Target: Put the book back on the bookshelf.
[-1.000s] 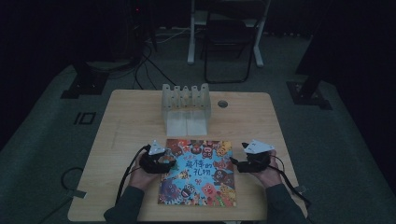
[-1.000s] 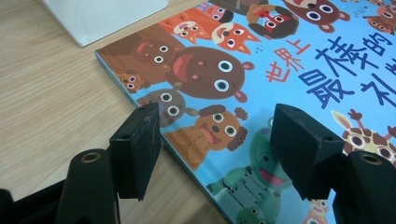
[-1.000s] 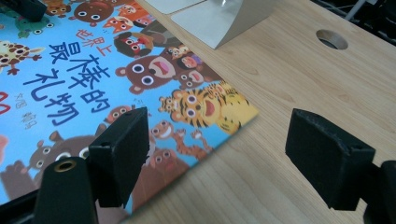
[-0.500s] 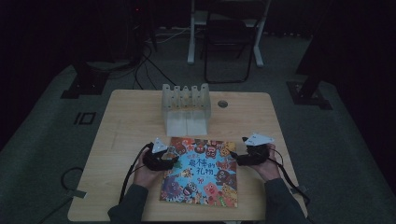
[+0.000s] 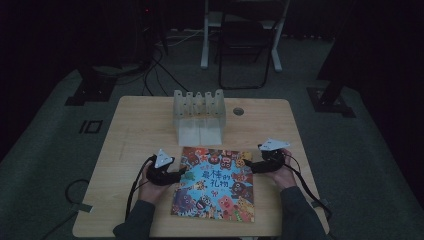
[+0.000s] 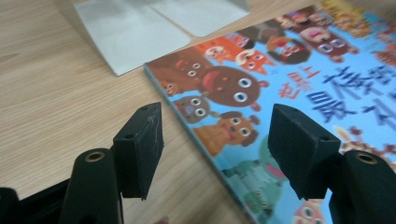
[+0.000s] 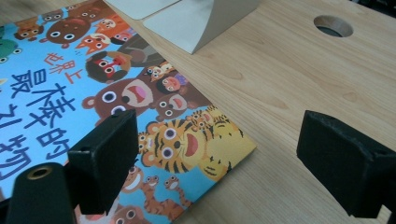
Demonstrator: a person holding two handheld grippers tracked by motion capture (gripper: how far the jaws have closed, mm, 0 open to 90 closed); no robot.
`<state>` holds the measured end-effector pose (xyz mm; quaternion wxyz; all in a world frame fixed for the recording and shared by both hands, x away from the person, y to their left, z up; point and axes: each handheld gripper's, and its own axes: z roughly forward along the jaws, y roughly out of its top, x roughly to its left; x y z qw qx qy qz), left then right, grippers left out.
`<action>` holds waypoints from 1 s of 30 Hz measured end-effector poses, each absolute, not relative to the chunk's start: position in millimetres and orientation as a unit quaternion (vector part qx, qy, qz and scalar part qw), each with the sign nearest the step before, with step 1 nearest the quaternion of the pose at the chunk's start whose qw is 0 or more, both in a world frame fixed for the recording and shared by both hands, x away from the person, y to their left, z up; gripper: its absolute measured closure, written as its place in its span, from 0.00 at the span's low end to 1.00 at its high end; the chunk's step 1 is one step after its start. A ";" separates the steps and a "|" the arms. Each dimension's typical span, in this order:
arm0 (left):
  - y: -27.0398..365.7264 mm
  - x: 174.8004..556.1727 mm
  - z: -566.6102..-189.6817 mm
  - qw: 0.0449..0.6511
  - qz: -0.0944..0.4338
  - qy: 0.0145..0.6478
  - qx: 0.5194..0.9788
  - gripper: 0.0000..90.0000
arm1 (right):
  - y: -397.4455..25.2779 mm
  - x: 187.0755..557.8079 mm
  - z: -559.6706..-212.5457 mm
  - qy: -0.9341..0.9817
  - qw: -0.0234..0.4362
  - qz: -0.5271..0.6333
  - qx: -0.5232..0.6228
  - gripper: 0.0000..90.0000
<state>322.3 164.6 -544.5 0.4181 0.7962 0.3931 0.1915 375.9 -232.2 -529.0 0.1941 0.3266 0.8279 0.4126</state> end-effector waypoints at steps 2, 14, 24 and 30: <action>163.1 318.9 -542.8 0.418 0.193 0.387 0.799 0.41 | -232.3 378.4 -530.1 0.827 0.190 0.413 0.329 0.14; 165.0 301.6 -539.8 0.434 0.184 0.375 0.798 0.46 | -232.7 395.3 -539.5 0.828 0.152 0.418 0.340 0.14; 162.3 290.4 -541.8 0.423 0.179 0.383 0.801 0.35 | -231.6 406.4 -549.1 0.828 0.123 0.421 0.351 0.15; 157.1 279.7 -542.2 0.418 0.181 0.381 0.805 0.29 | -228.8 409.0 -555.7 0.832 0.116 0.414 0.351 0.15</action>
